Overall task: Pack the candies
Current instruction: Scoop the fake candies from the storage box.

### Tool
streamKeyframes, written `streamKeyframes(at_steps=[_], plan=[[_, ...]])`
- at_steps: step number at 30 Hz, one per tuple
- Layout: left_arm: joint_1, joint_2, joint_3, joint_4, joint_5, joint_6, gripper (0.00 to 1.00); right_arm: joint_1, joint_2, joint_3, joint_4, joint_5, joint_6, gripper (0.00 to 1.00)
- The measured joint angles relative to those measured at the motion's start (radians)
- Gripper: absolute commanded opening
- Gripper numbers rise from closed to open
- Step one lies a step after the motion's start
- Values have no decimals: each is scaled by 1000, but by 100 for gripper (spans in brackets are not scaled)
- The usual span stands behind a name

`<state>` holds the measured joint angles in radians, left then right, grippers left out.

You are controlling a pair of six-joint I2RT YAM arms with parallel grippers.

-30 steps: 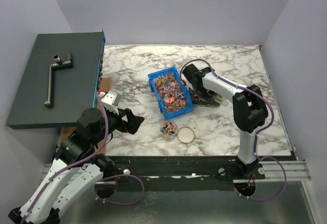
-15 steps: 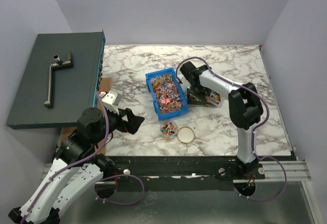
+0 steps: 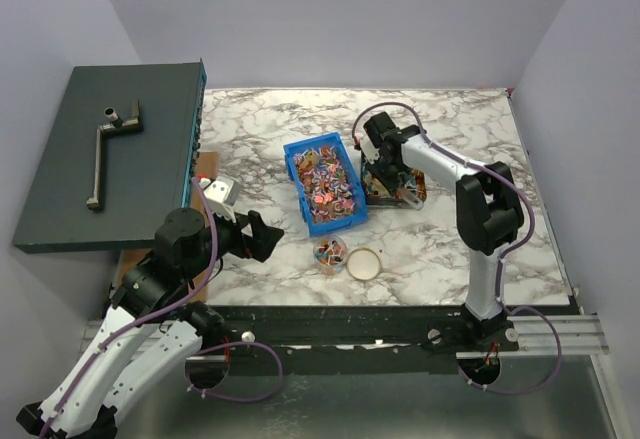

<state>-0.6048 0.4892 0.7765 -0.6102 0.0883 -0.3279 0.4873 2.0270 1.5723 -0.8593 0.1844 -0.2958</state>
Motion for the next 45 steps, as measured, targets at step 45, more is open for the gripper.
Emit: streamKeyframes(at_steps=[45], plan=[[0,53,0,0,-26,5,90,-71,-354,-405,366,-148,128,1]])
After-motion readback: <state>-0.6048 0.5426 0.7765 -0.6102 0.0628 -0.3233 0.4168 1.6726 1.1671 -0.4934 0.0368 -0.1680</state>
